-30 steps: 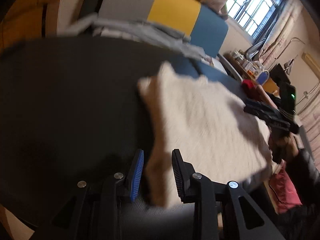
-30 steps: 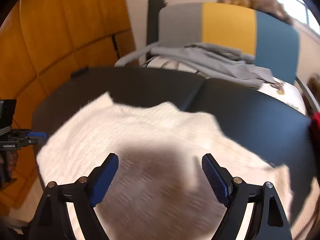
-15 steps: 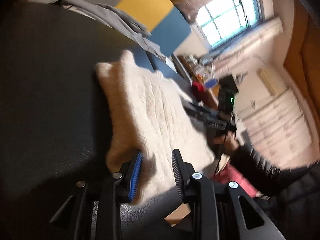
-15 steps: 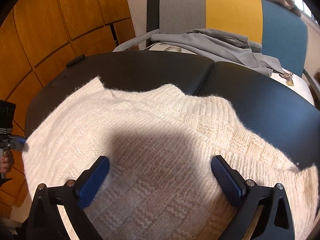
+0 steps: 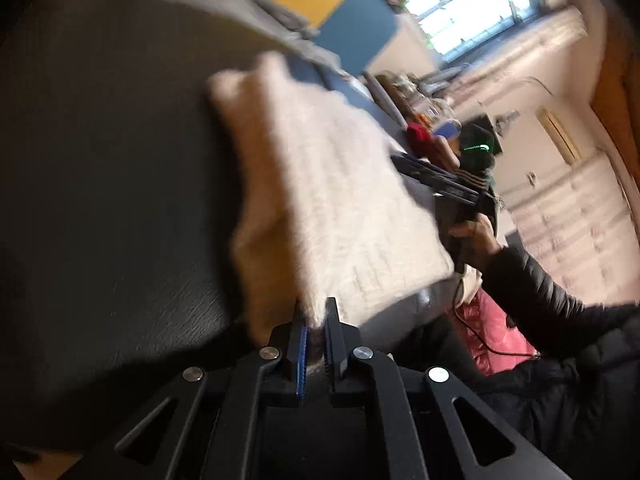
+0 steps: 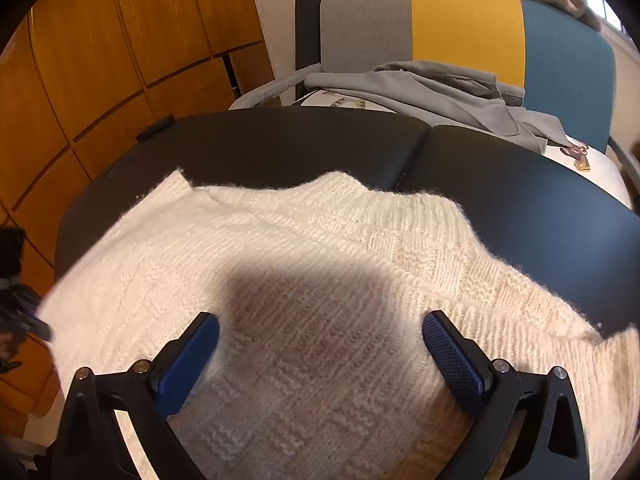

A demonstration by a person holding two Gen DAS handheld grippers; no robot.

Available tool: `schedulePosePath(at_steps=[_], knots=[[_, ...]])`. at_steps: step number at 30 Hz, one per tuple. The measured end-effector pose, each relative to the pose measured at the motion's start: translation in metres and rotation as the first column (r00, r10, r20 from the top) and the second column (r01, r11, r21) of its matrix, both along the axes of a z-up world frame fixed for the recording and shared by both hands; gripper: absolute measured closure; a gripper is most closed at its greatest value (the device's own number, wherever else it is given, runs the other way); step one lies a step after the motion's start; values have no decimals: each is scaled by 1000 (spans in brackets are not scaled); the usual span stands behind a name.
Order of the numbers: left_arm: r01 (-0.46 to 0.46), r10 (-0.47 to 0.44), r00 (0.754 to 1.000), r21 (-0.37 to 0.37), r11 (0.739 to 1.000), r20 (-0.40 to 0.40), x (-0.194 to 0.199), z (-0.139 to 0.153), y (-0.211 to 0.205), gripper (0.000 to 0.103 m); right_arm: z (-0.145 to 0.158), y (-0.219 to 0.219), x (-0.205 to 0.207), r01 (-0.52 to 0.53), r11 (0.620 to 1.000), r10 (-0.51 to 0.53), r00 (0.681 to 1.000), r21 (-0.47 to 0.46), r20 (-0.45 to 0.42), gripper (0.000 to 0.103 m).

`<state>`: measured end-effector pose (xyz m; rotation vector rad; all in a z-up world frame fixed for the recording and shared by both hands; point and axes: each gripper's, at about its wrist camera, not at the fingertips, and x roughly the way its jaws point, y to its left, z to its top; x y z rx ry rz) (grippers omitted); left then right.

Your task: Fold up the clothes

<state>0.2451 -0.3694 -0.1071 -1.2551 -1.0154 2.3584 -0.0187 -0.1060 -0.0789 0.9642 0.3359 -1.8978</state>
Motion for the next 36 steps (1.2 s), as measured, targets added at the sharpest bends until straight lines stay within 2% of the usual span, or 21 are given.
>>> schedulePosePath(at_steps=[1, 3, 5, 7, 9, 13, 17, 21, 24, 25, 26, 29, 33, 36], knots=[[-20, 20, 1000, 5, 1000, -5, 2, 1, -4, 93, 0, 0, 0, -1, 1000, 1, 1000, -2, 2, 0], [-52, 51, 998, -6, 999, -29, 0, 7, -10, 82, 0, 1, -1, 0, 1000, 0, 1000, -4, 3, 0], [-91, 91, 994, 3, 996, -63, -6, 16, -21, 80, 0, 1, -1, 0, 1000, 0, 1000, -4, 2, 0], [-126, 126, 988, 5, 992, -89, -20, 24, -35, 72, 0, 0, 0, 0, 1000, 0, 1000, -4, -1, 0], [-145, 142, 985, -23, 989, -100, -42, 30, -46, 72, 0, 1, 0, 1, 1000, -1, 1000, -5, -2, 0], [-139, 133, 988, -68, 988, -81, -100, 35, -59, 69, 1, 1, 1, 1, 1000, -1, 1000, -9, -4, 0], [-92, 88, 996, -132, 987, -31, -152, 29, -54, 69, 1, 2, 0, 0, 1000, 0, 1000, -16, 2, 0], [-41, 43, 999, -173, 984, 9, -172, 22, -51, 69, 1, 2, 0, -1, 1000, 1, 1000, -15, 8, 0], [-35, 37, 999, -181, 983, 9, -181, 22, -44, 74, 2, 2, 0, -1, 1000, 1, 1000, -16, 8, 0], [-48, 49, 999, -199, 979, 0, -184, 25, -42, 91, 2, 2, 0, 0, 1000, 0, 1000, -12, 8, 0], [-66, 66, 998, -221, 973, -7, -185, 28, -41, 97, 3, 2, 0, 0, 1000, 0, 1000, -9, 9, 0], [-121, 117, 993, -274, 954, -31, -178, 38, -40, 97, 12, 3, 4, 7, 1000, -7, 1000, 0, -16, 0], [-184, 178, 983, -304, 935, -46, -167, 42, -45, 97, 31, 27, 10, 37, 999, -38, 994, -13, -107, 0], [-186, 196, 981, -349, 918, -9, -172, 31, -42, 97, 19, 49, -3, 120, 992, -116, 989, 39, -93, 0]])
